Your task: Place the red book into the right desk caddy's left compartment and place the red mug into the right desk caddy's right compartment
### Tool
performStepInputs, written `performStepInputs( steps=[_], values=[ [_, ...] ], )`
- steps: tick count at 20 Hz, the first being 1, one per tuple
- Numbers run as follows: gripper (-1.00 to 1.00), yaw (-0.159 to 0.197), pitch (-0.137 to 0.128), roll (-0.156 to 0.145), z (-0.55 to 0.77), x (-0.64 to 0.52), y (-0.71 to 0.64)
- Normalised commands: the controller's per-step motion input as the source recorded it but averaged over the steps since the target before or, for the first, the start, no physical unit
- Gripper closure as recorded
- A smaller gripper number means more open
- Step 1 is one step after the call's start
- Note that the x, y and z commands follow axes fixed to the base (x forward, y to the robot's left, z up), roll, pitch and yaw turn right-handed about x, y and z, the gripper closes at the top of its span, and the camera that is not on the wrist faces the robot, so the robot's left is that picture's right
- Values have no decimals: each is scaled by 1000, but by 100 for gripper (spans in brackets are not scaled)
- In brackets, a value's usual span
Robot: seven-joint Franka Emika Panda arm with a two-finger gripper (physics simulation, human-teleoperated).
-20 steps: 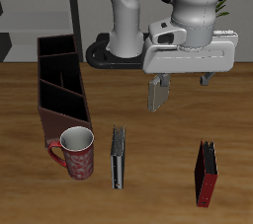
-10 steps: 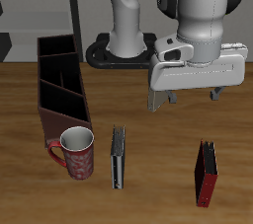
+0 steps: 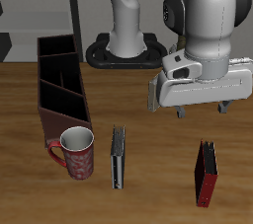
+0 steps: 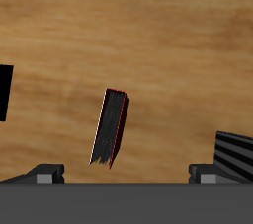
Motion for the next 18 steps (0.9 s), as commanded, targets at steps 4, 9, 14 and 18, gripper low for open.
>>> performStepInputs(
  steps=[4, 9, 14, 18],
  values=[
    [-100, 8, -3, 18, -277, 136, 178],
    [-100, 28, -18, 4, -241, 121, 212],
    [-100, -8, 2, -4, -147, 66, 26],
    [-100, 25, 5, -1, -232, 115, -18]
  ],
)
